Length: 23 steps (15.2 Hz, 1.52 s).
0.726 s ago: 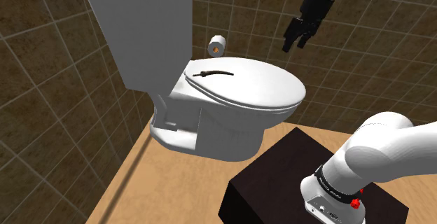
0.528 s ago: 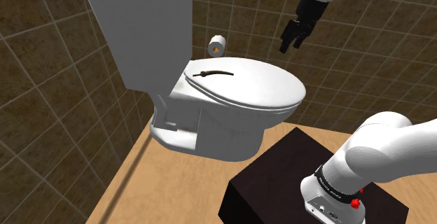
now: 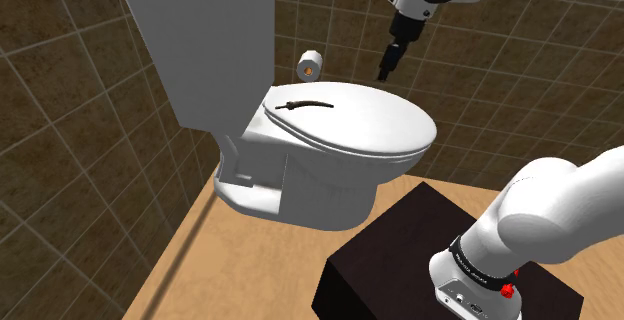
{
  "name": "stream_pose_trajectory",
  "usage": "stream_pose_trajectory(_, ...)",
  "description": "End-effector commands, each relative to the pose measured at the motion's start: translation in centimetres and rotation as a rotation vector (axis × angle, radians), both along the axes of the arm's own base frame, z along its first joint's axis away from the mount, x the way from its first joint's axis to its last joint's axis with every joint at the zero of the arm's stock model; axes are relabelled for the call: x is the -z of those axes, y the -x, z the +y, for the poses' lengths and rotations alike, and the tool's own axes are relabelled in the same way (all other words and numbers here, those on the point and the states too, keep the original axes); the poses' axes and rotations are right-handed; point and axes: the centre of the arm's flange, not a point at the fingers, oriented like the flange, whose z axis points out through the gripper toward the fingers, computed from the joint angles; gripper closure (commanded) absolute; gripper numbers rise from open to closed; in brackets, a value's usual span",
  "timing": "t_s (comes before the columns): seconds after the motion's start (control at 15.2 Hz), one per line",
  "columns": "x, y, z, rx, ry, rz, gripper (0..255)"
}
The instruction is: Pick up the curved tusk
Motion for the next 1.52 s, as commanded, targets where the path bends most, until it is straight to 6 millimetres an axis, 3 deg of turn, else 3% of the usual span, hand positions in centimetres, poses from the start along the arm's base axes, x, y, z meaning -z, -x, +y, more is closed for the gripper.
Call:
stream_pose_trajectory(0.0,1.2,-2.2,-0.4,-0.089,0.015,-0.001,0)
stream_pose_trajectory(0.66,7.8,-13.5,1.2,-0.51,0.077,0.0,0)
stream_pose_trajectory(1.45,15.9,-24.6,8.1,-1.001,0.149,0.001,0)
